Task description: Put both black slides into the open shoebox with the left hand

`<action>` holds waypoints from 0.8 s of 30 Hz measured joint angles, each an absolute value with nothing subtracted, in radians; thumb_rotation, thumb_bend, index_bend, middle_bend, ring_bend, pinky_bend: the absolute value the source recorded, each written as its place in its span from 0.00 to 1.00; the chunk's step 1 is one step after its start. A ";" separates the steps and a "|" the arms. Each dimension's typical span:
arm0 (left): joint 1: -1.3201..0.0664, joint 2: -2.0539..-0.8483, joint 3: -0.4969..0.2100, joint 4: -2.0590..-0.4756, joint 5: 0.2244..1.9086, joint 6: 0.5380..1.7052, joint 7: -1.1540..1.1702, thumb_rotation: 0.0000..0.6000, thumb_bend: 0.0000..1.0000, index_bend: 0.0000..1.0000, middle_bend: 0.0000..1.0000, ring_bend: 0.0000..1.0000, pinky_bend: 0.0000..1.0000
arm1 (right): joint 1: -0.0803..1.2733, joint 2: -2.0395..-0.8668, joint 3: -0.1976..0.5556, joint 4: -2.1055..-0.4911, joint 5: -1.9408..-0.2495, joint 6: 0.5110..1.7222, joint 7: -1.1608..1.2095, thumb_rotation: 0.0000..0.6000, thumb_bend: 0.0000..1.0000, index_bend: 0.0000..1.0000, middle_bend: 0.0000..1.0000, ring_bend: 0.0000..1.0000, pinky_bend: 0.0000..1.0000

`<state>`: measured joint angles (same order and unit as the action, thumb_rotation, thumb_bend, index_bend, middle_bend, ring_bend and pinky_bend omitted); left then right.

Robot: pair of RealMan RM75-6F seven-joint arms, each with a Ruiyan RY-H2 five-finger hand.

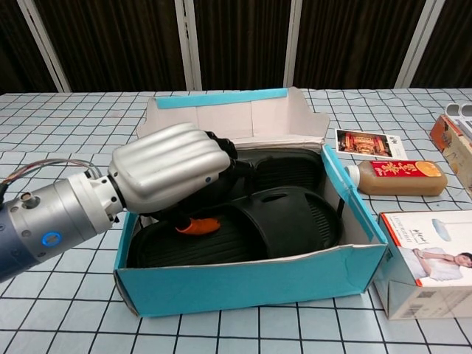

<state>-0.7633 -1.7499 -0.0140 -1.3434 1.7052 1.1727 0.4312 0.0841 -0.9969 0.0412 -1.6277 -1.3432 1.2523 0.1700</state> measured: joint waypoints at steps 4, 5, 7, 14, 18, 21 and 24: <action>-0.763 -1.724 -0.027 -1.384 1.720 1.197 0.428 0.97 0.36 0.26 0.46 0.27 0.32 | 0.085 -0.998 0.041 -1.630 -1.345 1.253 0.166 1.00 0.23 0.19 0.16 0.25 0.22; -0.763 -1.717 -0.030 -1.397 1.722 1.202 0.427 0.93 0.36 0.25 0.44 0.26 0.31 | 0.085 -0.998 0.041 -1.630 -1.345 1.253 0.165 1.00 0.23 0.19 0.17 0.25 0.22; -0.761 -1.700 -0.037 -1.430 1.725 1.212 0.424 0.86 0.36 0.22 0.41 0.24 0.30 | 0.085 -0.998 0.040 -1.632 -1.346 1.252 0.162 1.00 0.23 0.19 0.17 0.25 0.22; -0.752 -1.623 -0.053 -1.554 1.718 1.219 0.436 0.68 0.36 0.16 0.26 0.15 0.25 | 0.083 -0.998 0.042 -1.633 -1.343 1.257 0.160 1.00 0.23 0.19 0.17 0.25 0.22; -0.724 -1.544 -0.041 -1.688 1.678 1.209 0.474 0.85 0.36 0.14 0.24 0.12 0.22 | 0.085 -0.998 0.042 -1.631 -1.339 1.252 0.160 1.00 0.23 0.19 0.17 0.25 0.22; -0.681 -1.459 -0.025 -1.820 1.635 1.222 0.532 1.00 0.36 0.14 0.27 0.12 0.22 | 0.084 -0.999 0.043 -1.632 -1.343 1.257 0.159 1.00 0.23 0.19 0.17 0.25 0.22; -0.600 -1.350 0.005 -1.951 1.610 1.292 0.625 1.00 0.36 0.16 0.28 0.12 0.22 | 0.083 -1.000 0.042 -1.636 -1.352 1.266 0.154 1.00 0.23 0.19 0.16 0.25 0.22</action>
